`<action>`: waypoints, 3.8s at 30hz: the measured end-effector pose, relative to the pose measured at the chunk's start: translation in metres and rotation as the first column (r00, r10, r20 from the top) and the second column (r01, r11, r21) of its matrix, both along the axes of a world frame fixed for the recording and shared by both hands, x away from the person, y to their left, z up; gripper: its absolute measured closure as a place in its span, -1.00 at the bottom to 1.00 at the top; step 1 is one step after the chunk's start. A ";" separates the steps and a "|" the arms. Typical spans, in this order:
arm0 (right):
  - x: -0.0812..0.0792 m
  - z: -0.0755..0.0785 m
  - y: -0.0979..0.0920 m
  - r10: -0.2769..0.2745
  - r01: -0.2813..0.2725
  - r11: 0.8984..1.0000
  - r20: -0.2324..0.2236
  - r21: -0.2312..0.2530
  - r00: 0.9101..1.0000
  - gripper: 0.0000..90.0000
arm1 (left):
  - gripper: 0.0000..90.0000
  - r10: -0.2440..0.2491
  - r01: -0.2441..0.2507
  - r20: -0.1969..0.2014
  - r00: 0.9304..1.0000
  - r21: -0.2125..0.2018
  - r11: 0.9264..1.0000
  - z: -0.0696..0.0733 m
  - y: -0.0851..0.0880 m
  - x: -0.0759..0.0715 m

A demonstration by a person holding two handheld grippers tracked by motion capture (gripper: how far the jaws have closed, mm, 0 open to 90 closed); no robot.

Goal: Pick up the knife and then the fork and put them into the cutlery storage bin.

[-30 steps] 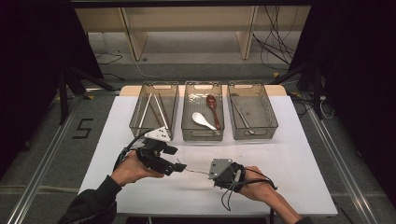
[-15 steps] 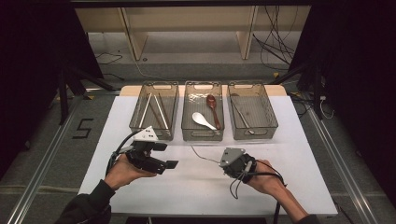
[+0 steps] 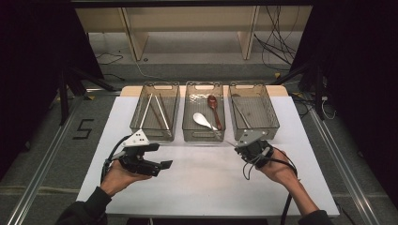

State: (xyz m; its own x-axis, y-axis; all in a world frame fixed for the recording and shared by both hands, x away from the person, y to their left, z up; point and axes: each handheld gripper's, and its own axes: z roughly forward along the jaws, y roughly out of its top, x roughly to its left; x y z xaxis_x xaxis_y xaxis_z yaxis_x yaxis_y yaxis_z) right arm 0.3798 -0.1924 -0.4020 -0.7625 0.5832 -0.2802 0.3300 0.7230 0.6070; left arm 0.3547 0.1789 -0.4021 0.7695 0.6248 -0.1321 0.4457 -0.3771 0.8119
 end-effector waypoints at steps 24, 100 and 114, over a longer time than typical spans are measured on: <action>0.097 0.037 -0.039 -0.320 0.328 0.936 -0.076 0.128 0.944 0.95 | -0.62 0.054 -0.054 0.011 0.998 -0.015 0.998 -0.008 0.015 -0.008; 0.067 0.038 -0.021 -0.271 0.310 0.886 -0.157 0.346 0.950 -0.27 | -0.64 0.071 -0.069 0.020 0.997 -0.061 0.996 -0.010 0.019 -0.009; 0.025 0.028 -0.018 -0.217 0.258 0.868 -0.144 0.425 0.966 -0.32 | -0.64 0.073 -0.072 0.013 0.997 -0.065 0.995 -0.010 0.019 -0.008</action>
State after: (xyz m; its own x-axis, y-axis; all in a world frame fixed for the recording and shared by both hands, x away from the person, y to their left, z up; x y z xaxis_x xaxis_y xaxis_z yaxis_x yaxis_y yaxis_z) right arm 0.4046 -0.2104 -0.3737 -0.5951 0.7965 0.1070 0.5249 0.2844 0.8023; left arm 0.3467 0.1979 -0.4122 0.7248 0.6696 -0.1624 0.4572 -0.2910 0.8404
